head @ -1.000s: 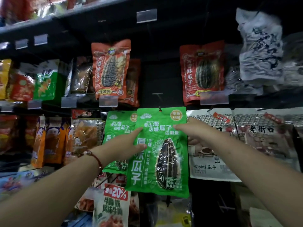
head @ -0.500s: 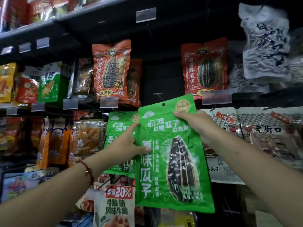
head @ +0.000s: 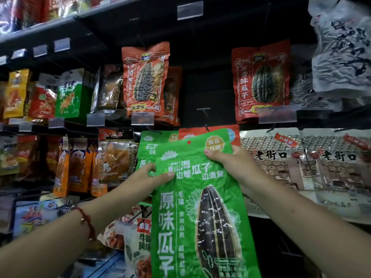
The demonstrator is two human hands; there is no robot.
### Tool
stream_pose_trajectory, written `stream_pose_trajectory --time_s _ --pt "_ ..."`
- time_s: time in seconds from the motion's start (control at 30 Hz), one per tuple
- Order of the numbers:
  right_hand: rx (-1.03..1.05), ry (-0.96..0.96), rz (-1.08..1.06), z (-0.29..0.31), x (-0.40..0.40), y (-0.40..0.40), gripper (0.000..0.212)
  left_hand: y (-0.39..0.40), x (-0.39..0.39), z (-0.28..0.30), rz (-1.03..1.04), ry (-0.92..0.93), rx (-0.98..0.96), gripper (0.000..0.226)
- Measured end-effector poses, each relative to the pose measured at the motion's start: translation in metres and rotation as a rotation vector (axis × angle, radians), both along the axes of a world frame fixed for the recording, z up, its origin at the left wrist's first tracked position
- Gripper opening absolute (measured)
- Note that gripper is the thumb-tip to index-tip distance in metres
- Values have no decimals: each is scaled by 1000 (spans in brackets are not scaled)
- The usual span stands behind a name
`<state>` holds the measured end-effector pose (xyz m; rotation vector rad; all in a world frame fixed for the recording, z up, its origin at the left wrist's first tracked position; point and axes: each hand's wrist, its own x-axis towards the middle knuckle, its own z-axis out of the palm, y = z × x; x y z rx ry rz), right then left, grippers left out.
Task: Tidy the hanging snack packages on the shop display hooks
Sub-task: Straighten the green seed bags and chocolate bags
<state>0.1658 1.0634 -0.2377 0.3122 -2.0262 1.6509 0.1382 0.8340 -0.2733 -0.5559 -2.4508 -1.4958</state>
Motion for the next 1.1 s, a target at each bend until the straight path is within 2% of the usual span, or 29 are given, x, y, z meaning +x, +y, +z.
stream_pose_trajectory --time_s 0.1,0.13,0.23,0.27,0.33,0.4,0.57,0.63,0.7,0.73,0.83,0.9,0.97,1.03,1.1 --pt "-54 -16 57 -5 -6 -13 36 -18 -13 1 34 -48 83 102" --pt "-61 -26 73 -5 -10 -19 31 -25 -18 0 22 -89 128 99" --pt "-96 -29 89 -6 -24 -43 36 -38 -21 -2 -105 -201 249 56" --pt "-104 -35 85 -4 -30 -50 44 -42 -23 -5 -119 -230 246 54" --pt "-122 -55 85 1 -40 -64 48 -50 -27 -11 -137 -271 260 59" --pt "-142 -75 96 7 -52 -76 37 -62 -35 -15 -99 -281 311 62" --pt "-168 -130 123 21 -84 -108 25 -80 -49 -13 37 -252 354 62" --pt "-156 -192 137 28 -99 -119 52 -89 -58 -10 88 -209 313 76" --pt "-133 -208 119 34 -115 -125 75 -97 -66 -3 103 -194 299 115" --pt "-137 -203 114 37 -123 -127 79 -100 -69 1 111 -178 296 121" --pt "-167 -195 98 47 -133 -129 82 -100 -77 14 102 -123 295 90" --pt "-196 -175 86 51 -135 -127 67 -98 -83 23 90 -101 289 62" --pt "-211 -165 85 53 -139 -123 53 -98 -89 28 55 -71 297 46" --pt "-216 -152 85 54 -139 -123 48 -97 -93 31 64 -74 292 42" --pt "-209 -148 75 54 -141 -123 40 -101 -98 31 67 -75 273 56"
